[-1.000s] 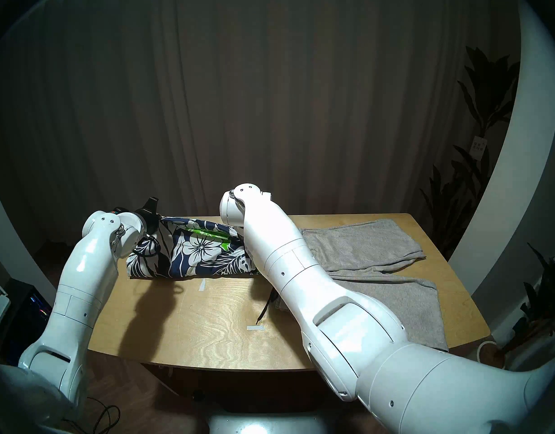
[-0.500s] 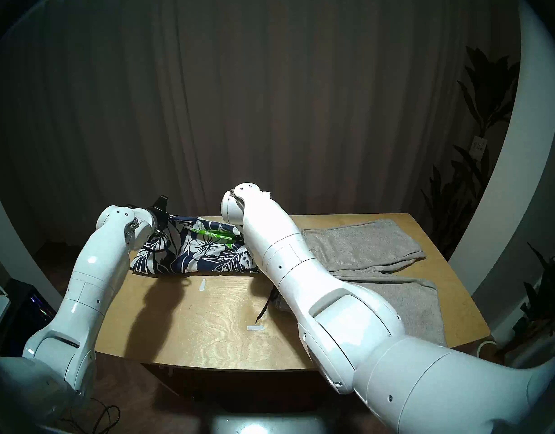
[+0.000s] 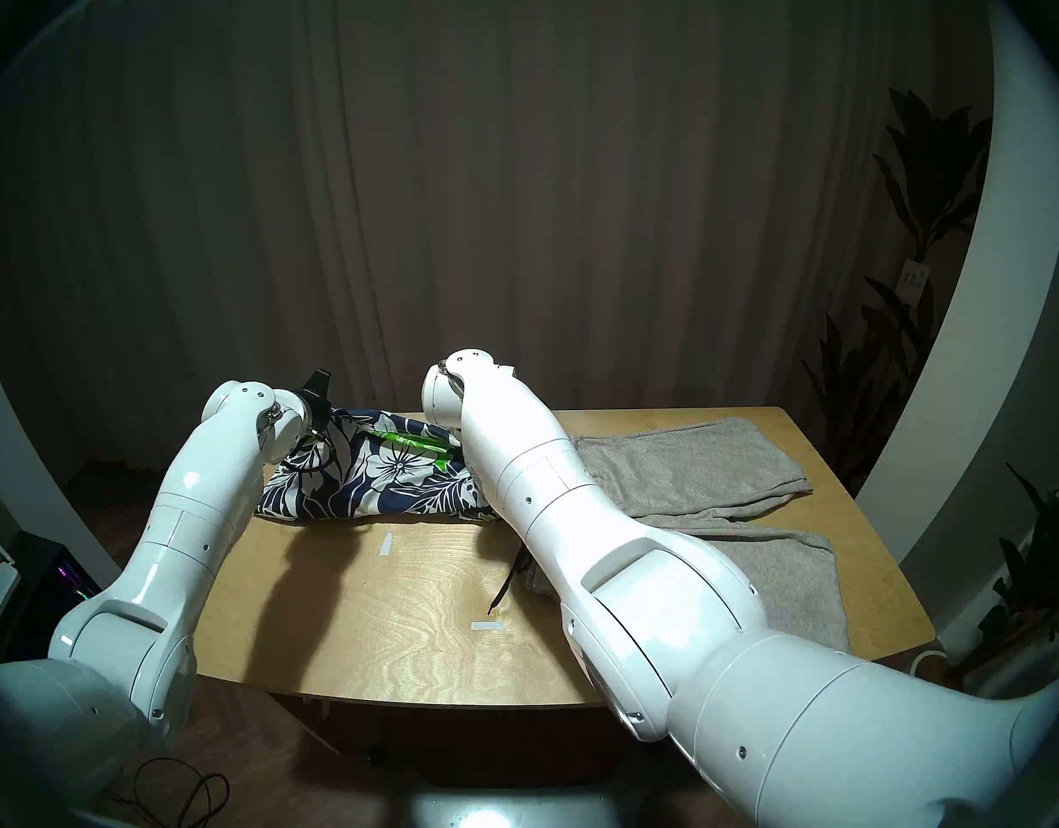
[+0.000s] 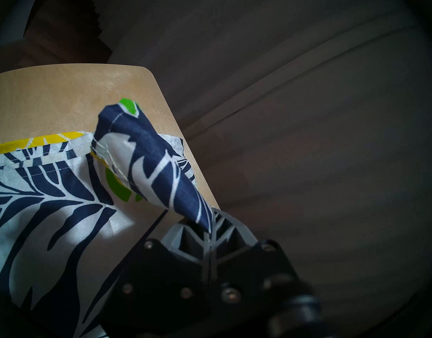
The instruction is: Fold pants twice and stack them
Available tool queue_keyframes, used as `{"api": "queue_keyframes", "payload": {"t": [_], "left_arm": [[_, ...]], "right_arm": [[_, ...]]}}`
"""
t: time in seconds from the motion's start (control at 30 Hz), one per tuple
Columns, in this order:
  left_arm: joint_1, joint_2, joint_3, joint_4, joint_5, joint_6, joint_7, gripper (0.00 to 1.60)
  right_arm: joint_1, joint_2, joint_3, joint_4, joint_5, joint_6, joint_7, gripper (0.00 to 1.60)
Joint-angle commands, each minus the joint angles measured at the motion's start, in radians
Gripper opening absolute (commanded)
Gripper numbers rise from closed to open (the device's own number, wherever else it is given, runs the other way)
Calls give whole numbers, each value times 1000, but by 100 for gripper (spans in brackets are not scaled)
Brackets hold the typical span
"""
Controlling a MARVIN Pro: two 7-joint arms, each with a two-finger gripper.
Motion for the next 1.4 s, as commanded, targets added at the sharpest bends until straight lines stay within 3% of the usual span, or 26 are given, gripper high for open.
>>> {"api": "queue_keyframes", "payload": {"t": [0.0, 0.43, 0.47, 0.5, 0.53, 0.57, 0.73, 0.8, 0.83, 0.87, 0.9, 0.97, 1.37], "left_arm": [[-107, -9, 4, 46, 13, 1, -14, 0], [-184, -33, 30, 175, 29, 0, -23, 0], [-188, -34, 31, 181, 30, 0, -24, 0], [-193, -35, 33, 191, 32, 0, -25, 0], [-197, -36, 34, 198, 33, 0, -26, 0], [-203, -38, 36, 208, 34, 0, -27, 0], [-228, -43, 43, 250, 42, -1, -33, 0], [-237, -46, 45, 266, 45, -2, -36, 23], [-242, -47, 46, 273, 47, -2, -37, 59], [-245, -48, 48, 279, 49, -2, -38, 72], [-250, -49, 49, 287, 50, -2, -40, 113], [-259, -52, 52, 301, 53, -2, -43, 160], [-315, -69, 66, 374, 72, -8, -71, 160]], "right_arm": [[40, -25, 3, 14, 0, -2, 26, 0], [63, -47, 13, 78, 1, -5, 60, 0], [65, -48, 14, 80, 0, -5, 62, 13], [67, -49, 15, 85, 0, -5, 66, 75], [70, -51, 16, 88, 0, -5, 68, 111], [72, -53, 17, 92, 0, -5, 72, 160], [87, -61, 20, 108, -2, -6, 87, 160], [92, -63, 21, 113, -3, -6, 94, 160], [95, -64, 22, 115, -3, -6, 97, 160], [97, -65, 22, 117, -3, -6, 99, 160], [98, -66, 23, 118, -3, -6, 102, 160], [102, -68, 25, 122, -4, -6, 108, 160], [129, -69, 34, 145, -9, -5, 149, 160]]}}
